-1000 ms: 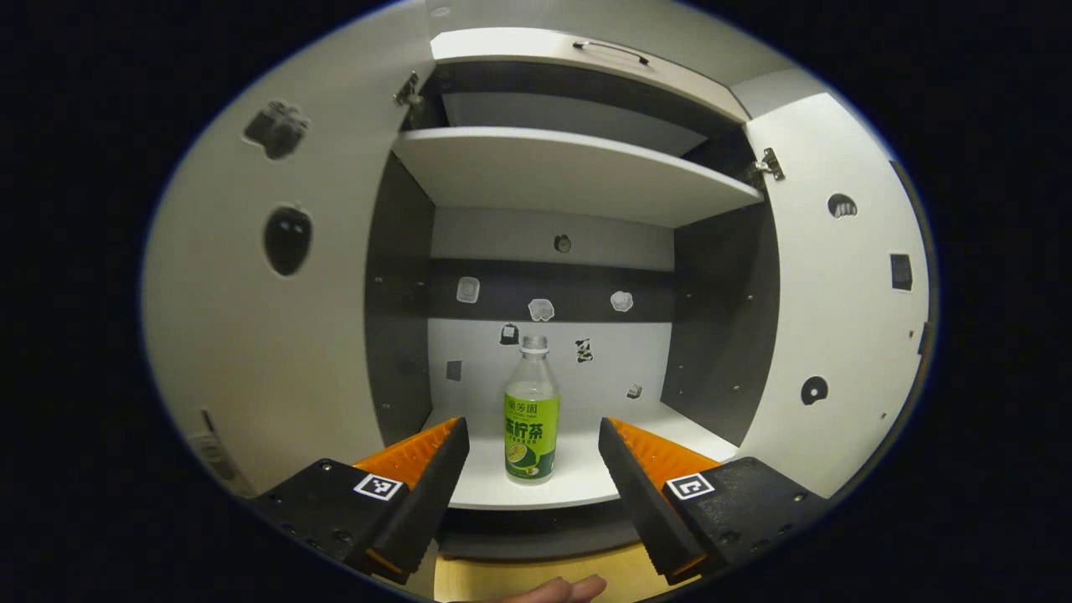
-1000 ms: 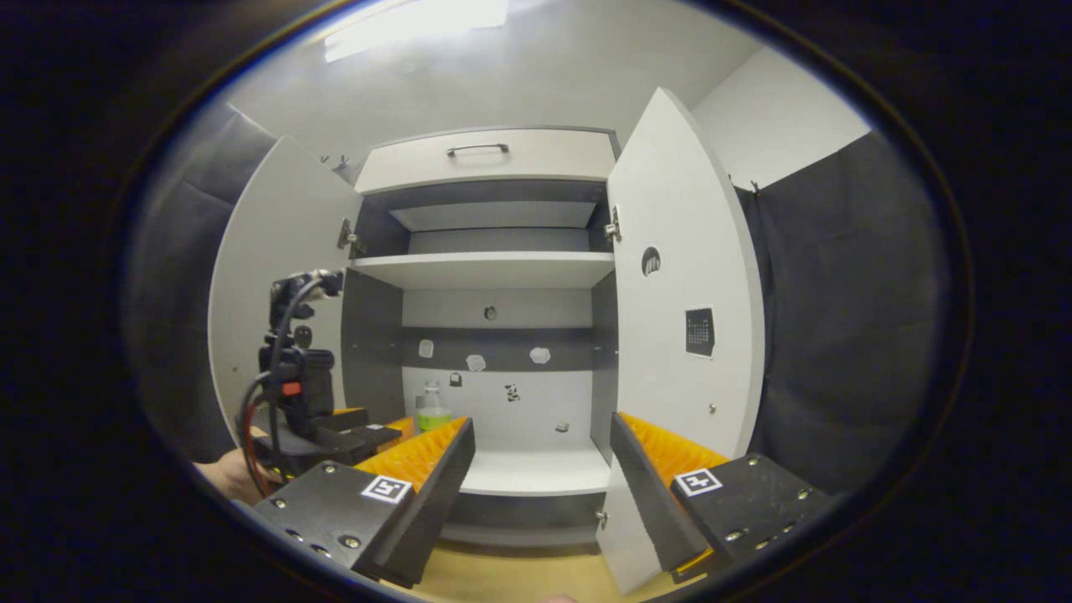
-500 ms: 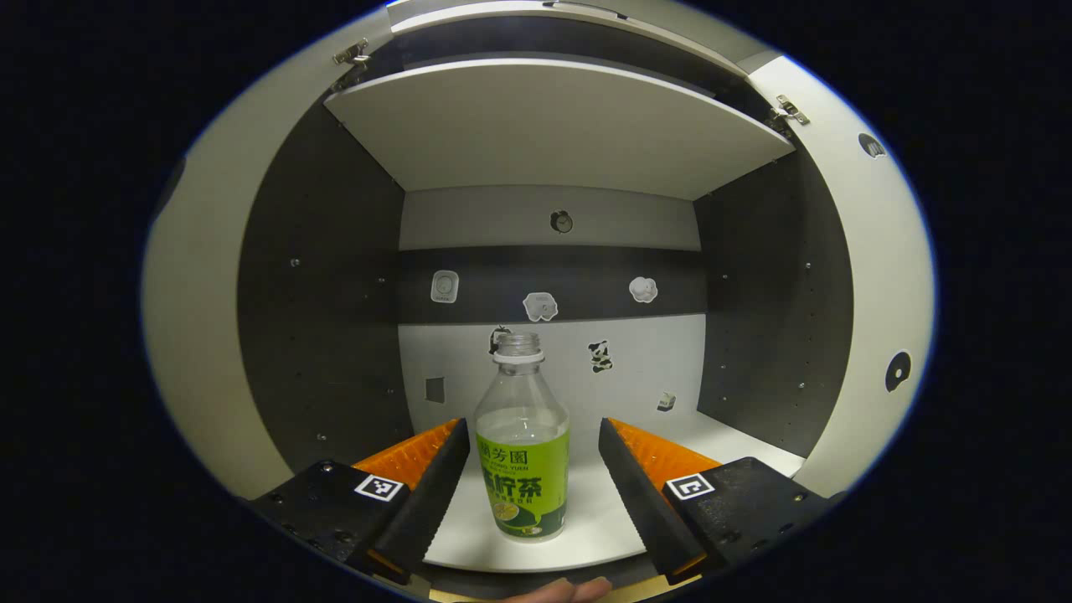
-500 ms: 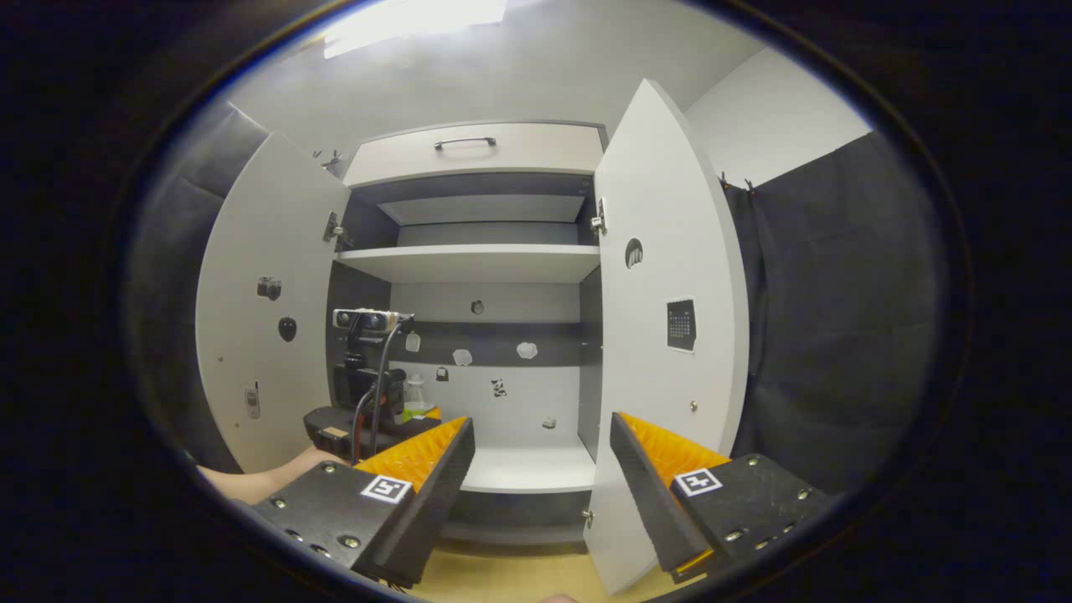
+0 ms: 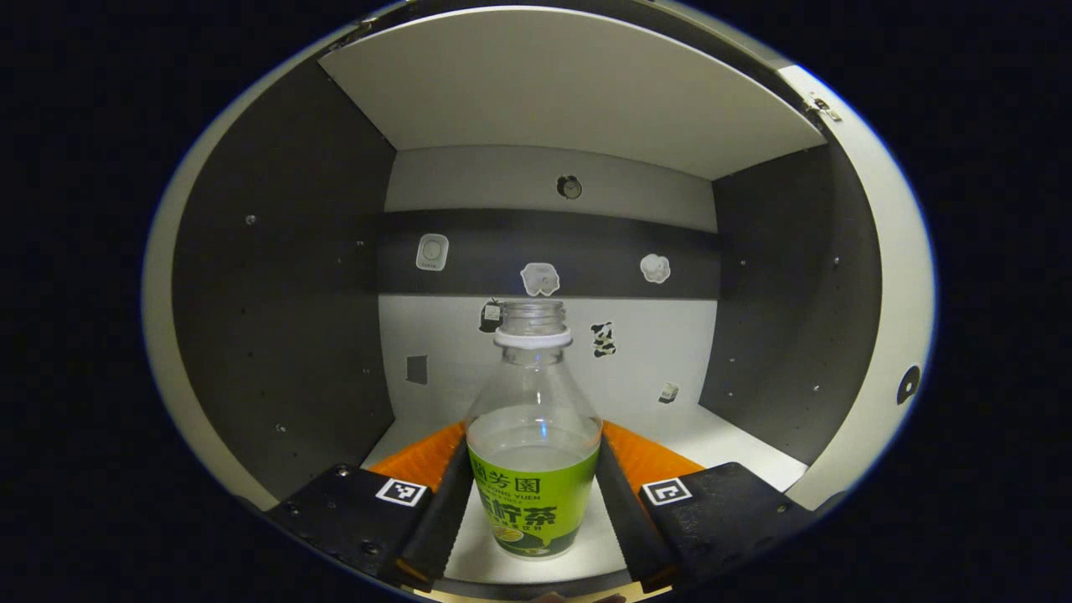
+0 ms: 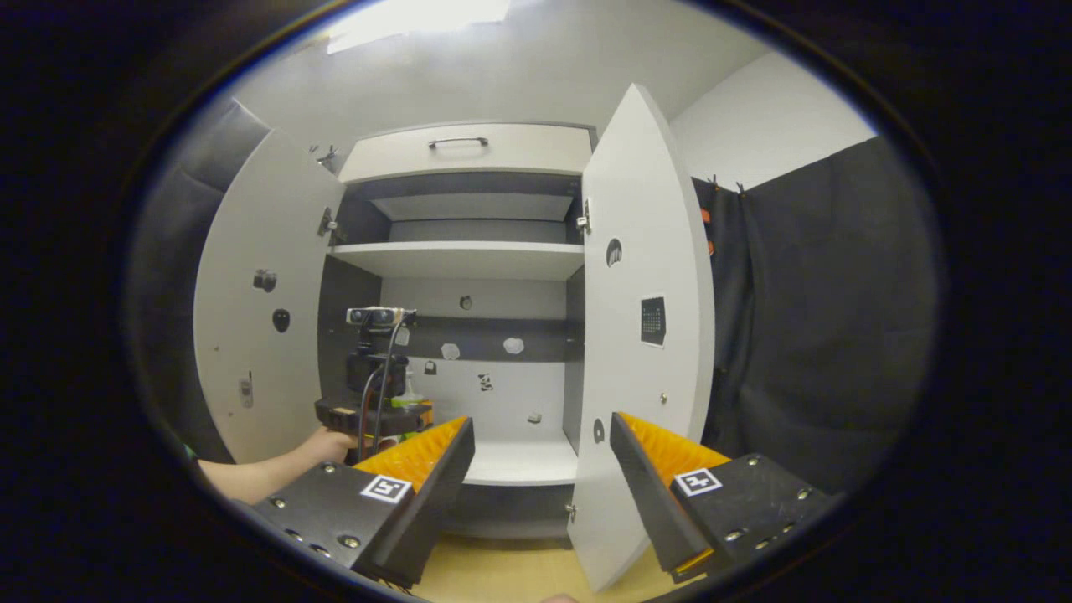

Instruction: Grasp the bottle in the cabinet with the left hand and place it on the coaster, then close the right door with the right hand and the left door with the left hand.

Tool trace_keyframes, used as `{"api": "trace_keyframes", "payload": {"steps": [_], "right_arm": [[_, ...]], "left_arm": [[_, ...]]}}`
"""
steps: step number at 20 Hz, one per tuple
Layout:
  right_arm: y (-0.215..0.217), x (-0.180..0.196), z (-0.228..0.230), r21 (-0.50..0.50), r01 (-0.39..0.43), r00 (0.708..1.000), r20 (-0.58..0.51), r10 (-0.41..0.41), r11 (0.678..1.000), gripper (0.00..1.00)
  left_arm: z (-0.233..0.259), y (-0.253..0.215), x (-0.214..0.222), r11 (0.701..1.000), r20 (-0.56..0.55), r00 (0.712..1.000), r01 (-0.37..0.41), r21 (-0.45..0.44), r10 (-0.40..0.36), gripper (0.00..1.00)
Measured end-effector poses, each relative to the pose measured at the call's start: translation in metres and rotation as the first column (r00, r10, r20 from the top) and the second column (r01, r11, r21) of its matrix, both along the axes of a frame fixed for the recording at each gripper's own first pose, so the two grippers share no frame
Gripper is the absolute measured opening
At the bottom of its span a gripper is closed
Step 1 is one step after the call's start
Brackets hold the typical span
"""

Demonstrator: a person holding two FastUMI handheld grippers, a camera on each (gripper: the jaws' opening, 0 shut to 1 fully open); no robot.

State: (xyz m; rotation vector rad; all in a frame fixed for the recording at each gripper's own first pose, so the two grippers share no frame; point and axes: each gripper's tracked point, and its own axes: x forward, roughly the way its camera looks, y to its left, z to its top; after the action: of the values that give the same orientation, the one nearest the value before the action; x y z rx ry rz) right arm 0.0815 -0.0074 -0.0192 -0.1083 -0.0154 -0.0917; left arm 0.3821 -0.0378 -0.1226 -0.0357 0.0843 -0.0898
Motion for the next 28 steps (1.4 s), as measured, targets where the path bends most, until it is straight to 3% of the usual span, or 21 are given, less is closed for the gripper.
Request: {"api": "trace_keyframes", "payload": {"steps": [9, 17, 22, 26, 28], "right_arm": [[0.012, -0.037, 0.005, 0.022, -0.059, 0.998, 0.002, 0.059, 0.998, 0.99], [0.027, -0.081, -0.007, 0.066, -0.130, 0.991, -0.028, 0.133, 0.989, 0.98], [0.040, -0.102, -0.014, 0.071, -0.176, 0.982, -0.050, 0.179, 0.982, 0.98], [0.043, -0.108, -0.018, 0.069, -0.193, 0.979, -0.050, 0.197, 0.979, 0.99], [0.040, -0.109, -0.024, 0.065, -0.184, 0.980, -0.070, 0.188, 0.981, 0.98]], "left_arm": [[0.031, 0.002, -0.109, 1.000, 0.013, 0.999, 0.030, 0.004, -0.030, 0.78], [0.041, 0.029, -0.217, 1.000, 0.049, 0.999, -0.021, -0.004, 0.022, 0.78], [0.019, 0.042, -0.267, 0.998, 0.059, 0.997, -0.056, -0.009, 0.056, 0.78], [-0.012, 0.035, -0.298, 0.999, 0.115, 0.992, -0.041, -0.027, 0.044, 0.78], [-0.047, 0.026, -0.316, 0.999, 0.083, 0.996, -0.020, -0.045, 0.024, 0.78]]}}
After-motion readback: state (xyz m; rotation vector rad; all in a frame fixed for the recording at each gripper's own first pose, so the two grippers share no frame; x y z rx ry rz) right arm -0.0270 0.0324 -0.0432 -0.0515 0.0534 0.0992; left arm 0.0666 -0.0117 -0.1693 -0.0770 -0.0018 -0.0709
